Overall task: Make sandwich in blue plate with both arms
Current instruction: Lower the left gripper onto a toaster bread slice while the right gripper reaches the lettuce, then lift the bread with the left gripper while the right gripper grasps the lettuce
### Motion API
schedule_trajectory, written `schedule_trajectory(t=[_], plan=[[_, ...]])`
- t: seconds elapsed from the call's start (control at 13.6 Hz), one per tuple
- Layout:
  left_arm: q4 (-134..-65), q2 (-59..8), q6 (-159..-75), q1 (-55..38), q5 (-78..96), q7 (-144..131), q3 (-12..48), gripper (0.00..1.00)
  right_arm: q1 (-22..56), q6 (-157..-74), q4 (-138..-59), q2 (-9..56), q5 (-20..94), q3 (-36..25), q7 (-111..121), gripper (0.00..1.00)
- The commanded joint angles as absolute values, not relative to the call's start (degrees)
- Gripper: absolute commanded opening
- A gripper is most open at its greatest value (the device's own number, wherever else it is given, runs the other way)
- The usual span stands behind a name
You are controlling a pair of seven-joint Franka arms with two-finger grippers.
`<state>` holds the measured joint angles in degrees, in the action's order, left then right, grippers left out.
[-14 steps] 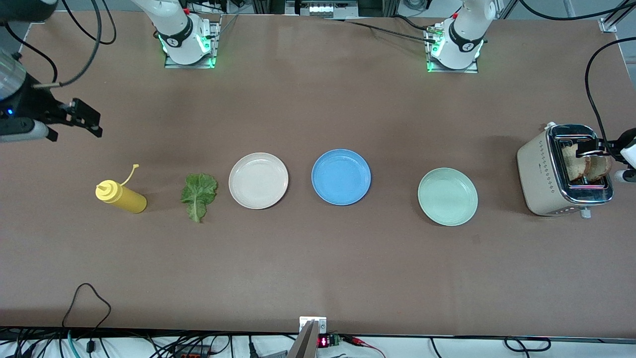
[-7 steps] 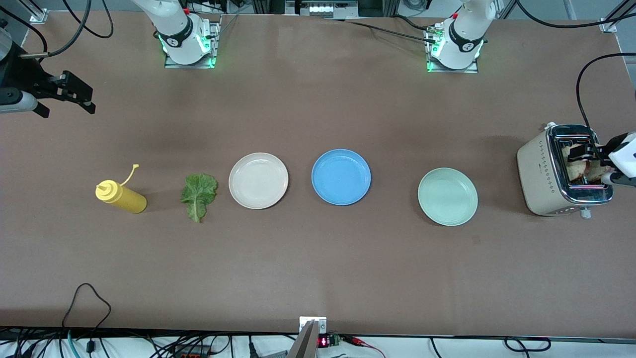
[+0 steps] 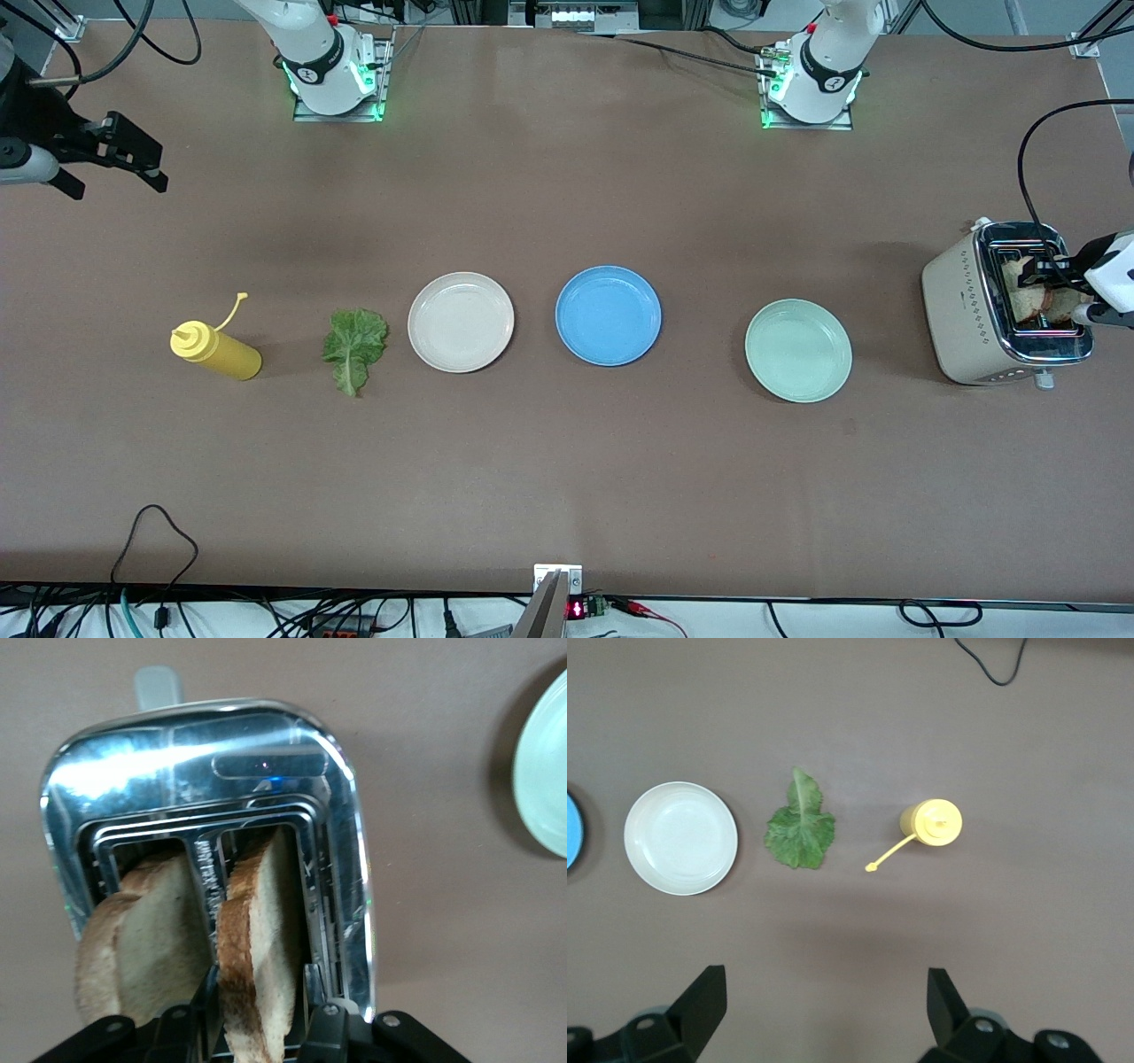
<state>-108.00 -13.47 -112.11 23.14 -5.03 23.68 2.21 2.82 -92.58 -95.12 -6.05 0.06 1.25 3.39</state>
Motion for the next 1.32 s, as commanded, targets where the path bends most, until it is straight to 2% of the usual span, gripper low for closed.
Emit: schedule_trajectory(t=[0.0,0.07,0.15,0.22,0.51,0.66,0.96,1.1,1.25], plan=[[-108.54,-13.36,-112.68,24.78,-3.08,24.61,2.81,0.23,4.31,-92.19,-95.27,-5.90,0.44,1.41,2.29,1.00],[-108.54,-13.36,-112.41,24.87,-3.08,24.87,2.81,0.11,4.31,-92.63,-95.27,-4.84,0.35,1.32,2.29,1.00],[-108.54,-13.27,-112.15,24.87,-3.08,25.05,2.73,0.03,4.31,-92.38,-95.27,-3.18,0.87,1.41,2.29,1.00],[-108.54,-13.10,-111.97,24.87,-3.08,25.14,2.81,0.02,4.92,-92.81,-95.53,-2.21,0.97,1.41,2.20,1.00],[-107.76,-11.52,-111.45,24.87,-3.16,25.22,2.90,0.01,7.29,-98.51,-95.62,2.71,1.05,1.41,-0.35,1.00],[-106.36,-8.54,-107.51,24.79,-3.34,25.05,3.08,0.01,8.17,-102.81,-95.54,6.74,1.05,1.41,-1.66,1.00],[-95.13,-7.29,-92.23,23.91,-3.96,24.35,3.95,0.01,8.35,-111.77,-95.45,16.41,1.93,1.41,-2.46,1.00],[-88.36,-7.38,-84.24,23.29,-3.96,24.26,6.58,0.01,9.05,-116.52,-95.45,21.07,2.72,1.41,-3.25,1.00],[-85.79,-7.65,-80.43,23.20,-3.78,24.26,11.40,0.01,10.10,-121.96,-95.45,26.34,2.72,1.32,-3.86,1.00]])
